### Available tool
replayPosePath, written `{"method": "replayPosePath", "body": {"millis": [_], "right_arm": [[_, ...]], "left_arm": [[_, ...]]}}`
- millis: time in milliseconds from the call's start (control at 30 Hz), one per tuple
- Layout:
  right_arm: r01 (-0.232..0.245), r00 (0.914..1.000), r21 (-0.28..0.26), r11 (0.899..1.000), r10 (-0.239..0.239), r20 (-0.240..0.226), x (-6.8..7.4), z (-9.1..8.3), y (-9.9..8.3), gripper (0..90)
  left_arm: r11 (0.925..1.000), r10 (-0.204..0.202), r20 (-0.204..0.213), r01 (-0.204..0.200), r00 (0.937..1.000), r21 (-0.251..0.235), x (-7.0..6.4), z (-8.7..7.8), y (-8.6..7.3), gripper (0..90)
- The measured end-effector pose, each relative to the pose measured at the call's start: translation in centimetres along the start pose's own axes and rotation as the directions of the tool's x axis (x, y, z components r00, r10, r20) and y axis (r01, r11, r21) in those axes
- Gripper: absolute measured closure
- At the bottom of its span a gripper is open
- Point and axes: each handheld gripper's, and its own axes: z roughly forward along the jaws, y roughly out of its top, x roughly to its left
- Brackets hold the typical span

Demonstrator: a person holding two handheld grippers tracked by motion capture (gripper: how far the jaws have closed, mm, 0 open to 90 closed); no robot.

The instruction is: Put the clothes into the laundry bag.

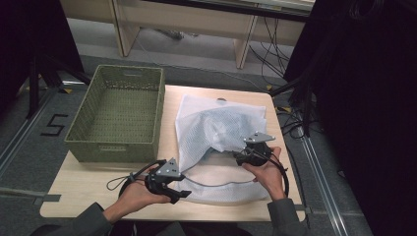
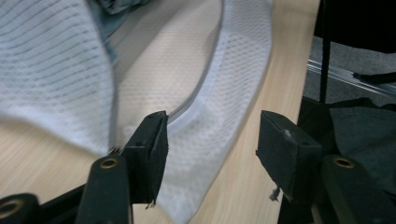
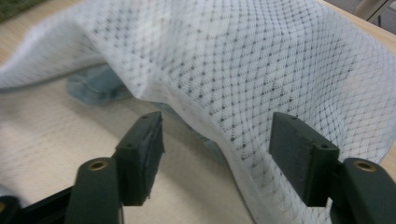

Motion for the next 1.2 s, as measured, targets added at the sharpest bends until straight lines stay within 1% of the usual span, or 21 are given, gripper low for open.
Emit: {"method": "replayPosePath", "body": {"millis": [67,167,200,333,400,433,467,500,533,567,633,667,700,733,800,867,900,1000,1067,1100,1200], "right_arm": [[0.053,0.9982,0.006,0.999,-0.053,0.029,-0.1,1.0,-0.1,49.3],[0.1,0.9938,0.045,0.994,-0.102,0.045,-0.3,2.0,-0.2,73.0],[0.112,0.9902,0.048,0.993,-0.116,0.078,-0.4,2.2,-0.2,80.6],[0.126,0.9902,0.012,0.992,-0.127,0.058,-0.5,0.9,0.2,90.0],[0.136,0.9898,-0.015,0.991,-0.135,0.046,-0.4,-0.4,0.4,90.0],[0.141,0.9894,-0.022,0.99,-0.14,0.039,-0.3,-1.2,0.5,90.0],[0.129,0.9913,-0.02,0.991,-0.129,0.029,0.0,-2.1,0.5,90.0],[0.149,0.9885,-0.034,0.988,-0.149,0.026,0.0,-2.9,0.5,90.0],[0.128,0.9917,-0.023,0.991,-0.128,0.006,0.4,-3.8,0.4,90.0],[0.16,0.9871,-0.032,0.987,-0.16,0.0,0.5,-4.3,0.2,90.0],[0.176,0.9834,0.0,0.984,-0.176,-0.042,0.9,-4.9,-0.6,90.0],[0.159,0.9864,0.027,0.987,-0.158,-0.047,1.3,-4.8,-1.3,90.0],[0.175,0.9838,0.056,0.983,-0.172,-0.051,1.4,-4.4,-2.0,90.0],[0.166,0.9856,0.101,0.981,-0.162,-0.048,1.4,-3.8,-2.8,90.0],[0.158,0.9872,0.14,0.978,-0.154,-0.042,1.0,-2.5,-3.8,90.0],[0.156,0.9877,0.174,0.972,-0.152,-0.037,0.5,-1.3,-4.4,88.7],[0.148,0.9889,0.184,0.972,-0.145,-0.029,0.3,-0.8,-4.7,85.0],[0.114,0.9935,0.17,0.979,-0.114,-0.009,-0.2,-0.6,-4.7,73.5],[0.068,0.9977,0.13,0.989,-0.068,-0.007,-0.3,-1.2,-4.4,67.0],[0.075,0.9972,0.096,0.993,-0.074,-0.006,-0.3,-1.5,-4.3,62.5],[0.019,0.9998,0.037,0.999,-0.018,-0.01,-0.2,-2.3,-3.9,53.0]], "left_arm": [[0.9999,-0.012,-0.011,0.012,0.9999,0.002,0.3,-0.2,-0.2,39.8],[0.9999,-0.014,-0.02,0.014,0.9997,0.003,0.6,-0.2,-0.3,38.1],[0.9999,-0.013,-0.023,0.013,0.9996,0.007,0.6,-0.2,-0.3,38.0],[0.9997,-0.025,-0.035,0.026,0.9991,0.006,0.9,-0.2,-0.4,37.7],[0.9997,-0.005,-0.043,0.006,0.9991,0.022,1.3,-0.4,-0.4,37.2],[0.9994,-0.034,-0.045,0.035,0.9984,0.006,1.2,-0.3,-0.5,37.1],[0.9997,-0.016,-0.051,0.017,0.9986,0.02,1.4,-0.5,-0.5,37.0],[0.9993,-0.037,-0.054,0.038,0.9978,0.005,1.3,-0.5,-0.6,37.0],[0.9997,-0.022,-0.058,0.023,0.9981,0.014,1.5,-0.7,-0.6,36.6],[0.9991,-0.042,-0.06,0.042,0.9973,0.001,1.4,-0.7,-0.6,36.1],[0.9993,-0.038,-0.062,0.038,0.9973,0.003,1.7,-0.8,-0.7,35.5],[0.9991,-0.036,-0.068,0.037,0.997,0.02,1.8,-1.0,-0.7,35.3],[0.9993,-0.032,-0.067,0.033,0.9972,0.016,1.9,-1.0,-0.7,35.2],[0.9986,-0.053,-0.07,0.054,0.9962,0.004,1.8,-0.9,-0.8,35.2],[0.9983,-0.058,-0.07,0.059,0.9958,0.004,1.8,-0.9,-0.8,35.2],[0.9993,-0.029,-0.068,0.03,0.9973,0.021,1.9,-0.9,-0.8,35.0],[0.9988,-0.045,-0.073,0.046,0.9963,0.018,1.8,-0.8,-0.8,34.8],[0.9992,-0.024,-0.066,0.026,0.9975,0.032,2.0,-0.8,-0.8,34.5],[0.9989,-0.033,-0.07,0.035,0.997,0.032,2.0,-0.8,-0.8,34.2],[0.9986,-0.041,-0.068,0.043,0.9968,0.03,1.9,-0.8,-0.8,34.0],[0.9986,-0.042,-0.068,0.044,0.9968,0.029,1.9,-0.8,-0.8,33.5]]}}
